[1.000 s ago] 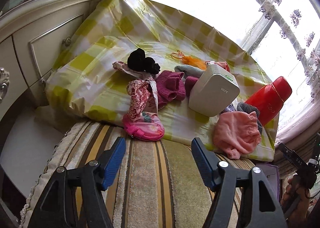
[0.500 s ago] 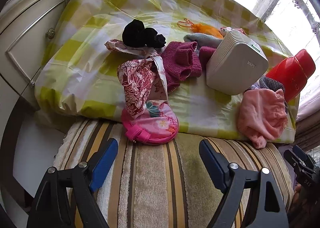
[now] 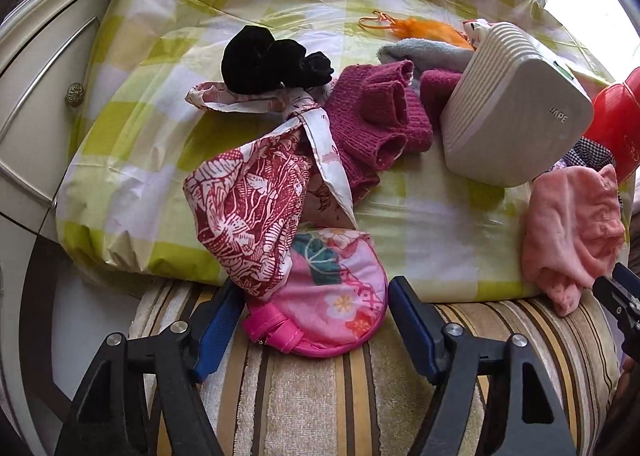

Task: Organize soft objects
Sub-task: 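Withdraw both tools from the box back toward the table, then grasp the pink towel with the right tool while the left tool grasps the pink coin purse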

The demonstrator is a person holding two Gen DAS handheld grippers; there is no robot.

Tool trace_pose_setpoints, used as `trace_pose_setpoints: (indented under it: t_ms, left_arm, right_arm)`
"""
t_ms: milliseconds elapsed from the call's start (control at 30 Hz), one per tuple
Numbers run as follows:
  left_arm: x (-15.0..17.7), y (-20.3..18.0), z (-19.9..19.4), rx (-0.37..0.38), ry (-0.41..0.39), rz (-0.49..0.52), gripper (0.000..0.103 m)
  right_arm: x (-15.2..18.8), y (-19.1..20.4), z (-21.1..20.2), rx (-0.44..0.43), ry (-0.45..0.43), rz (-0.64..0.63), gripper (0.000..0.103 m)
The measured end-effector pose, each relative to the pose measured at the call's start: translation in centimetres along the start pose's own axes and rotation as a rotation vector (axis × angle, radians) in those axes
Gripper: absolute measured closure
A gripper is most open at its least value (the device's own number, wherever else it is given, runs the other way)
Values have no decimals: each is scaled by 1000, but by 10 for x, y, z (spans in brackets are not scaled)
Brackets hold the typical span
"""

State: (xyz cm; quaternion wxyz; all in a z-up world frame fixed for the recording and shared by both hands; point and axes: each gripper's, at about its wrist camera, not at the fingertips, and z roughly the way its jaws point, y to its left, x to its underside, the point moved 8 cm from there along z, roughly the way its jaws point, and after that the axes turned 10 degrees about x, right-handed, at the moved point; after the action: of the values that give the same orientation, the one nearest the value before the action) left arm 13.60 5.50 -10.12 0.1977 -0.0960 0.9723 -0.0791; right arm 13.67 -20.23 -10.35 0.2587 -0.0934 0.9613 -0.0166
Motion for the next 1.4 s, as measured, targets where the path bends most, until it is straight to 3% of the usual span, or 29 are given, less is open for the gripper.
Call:
trace_pose_setpoints:
  t_ms: [233, 500, 700, 900, 1000, 1067, 1167, 1400]
  left_arm:
    - [2, -11, -6, 49, -31, 44, 30]
    - [12, -48, -22, 221, -63, 111, 31]
    - [18, -62, -34, 280, -106, 106, 31]
    - [14, -64, -30, 286, -121, 99, 31]
    - [15, -62, -29, 288, -118, 91, 31]
    - [15, -62, -28, 284, -120, 93, 31]
    - [16, -63, -30, 270, -130, 99, 31]
    - [17, -64, -39, 236, -158, 105, 31]
  right_arm:
    - [-8, 5, 17, -4, 26, 15, 11]
    - [-17, 19, 33, -12, 52, 13, 11]
    - [-28, 37, 41, -26, 54, -13, 11]
    - [-29, 61, 53, -35, 68, -81, 11]
    - [-25, 66, 53, -43, 62, -108, 28]
    - [-24, 68, 48, -56, 45, -113, 53]
    - [-20, 66, 41, -89, 36, -115, 70]
    - [-8, 59, 21, -108, -6, -90, 75]
